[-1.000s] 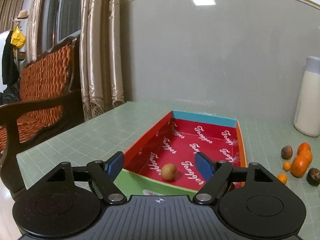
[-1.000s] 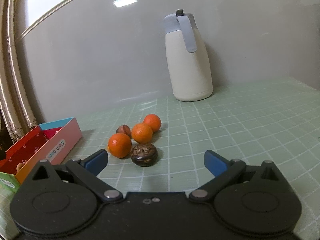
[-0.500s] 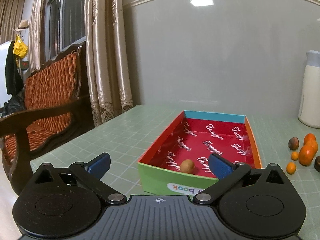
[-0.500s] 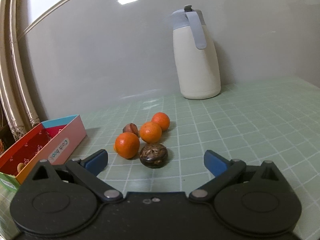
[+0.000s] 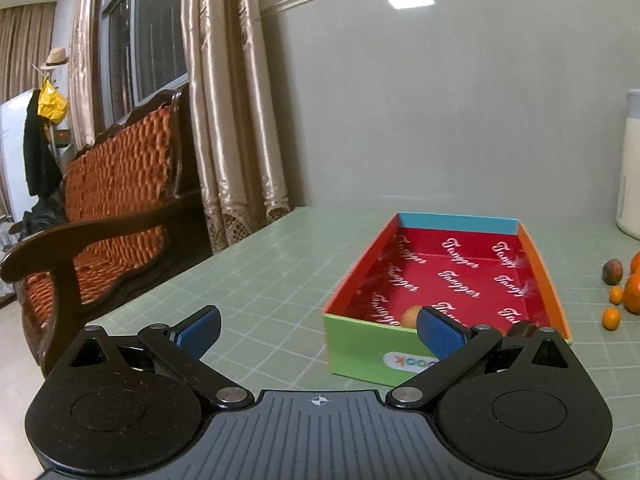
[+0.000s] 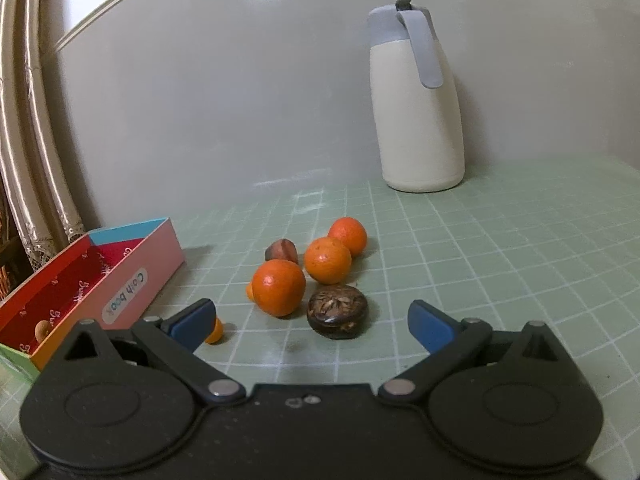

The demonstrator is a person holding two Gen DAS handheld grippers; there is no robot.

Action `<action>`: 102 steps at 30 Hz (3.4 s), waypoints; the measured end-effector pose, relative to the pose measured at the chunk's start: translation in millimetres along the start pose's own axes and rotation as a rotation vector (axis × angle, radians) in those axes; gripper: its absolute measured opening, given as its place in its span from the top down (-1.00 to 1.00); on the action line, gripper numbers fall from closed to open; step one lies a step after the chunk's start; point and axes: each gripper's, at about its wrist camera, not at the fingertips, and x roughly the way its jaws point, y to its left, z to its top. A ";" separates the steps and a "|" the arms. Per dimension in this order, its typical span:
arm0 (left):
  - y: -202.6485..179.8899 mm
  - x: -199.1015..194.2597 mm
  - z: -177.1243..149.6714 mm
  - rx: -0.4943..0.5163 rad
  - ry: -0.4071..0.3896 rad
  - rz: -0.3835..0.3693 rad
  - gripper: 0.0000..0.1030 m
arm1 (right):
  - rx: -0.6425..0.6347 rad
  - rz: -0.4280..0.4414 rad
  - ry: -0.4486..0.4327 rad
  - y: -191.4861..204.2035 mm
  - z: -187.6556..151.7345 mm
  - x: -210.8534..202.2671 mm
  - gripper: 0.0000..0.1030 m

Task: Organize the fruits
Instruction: 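Close the right gripper on the round dark brown nut, then carry the dark brown nut into the box and open the right gripper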

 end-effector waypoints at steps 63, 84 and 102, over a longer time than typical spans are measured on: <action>19.5 10.0 -4.8 0.008 0.042 0.053 -1.00 | -0.058 -0.033 0.166 -6.1 14.1 45.3 0.21; 43.5 15.2 -3.7 -0.119 0.080 0.059 -1.00 | -0.060 0.146 0.064 22.5 20.9 5.8 0.21; 90.1 22.2 -10.6 -0.232 0.109 0.121 -1.00 | -0.198 0.426 0.104 152.5 18.5 8.0 0.21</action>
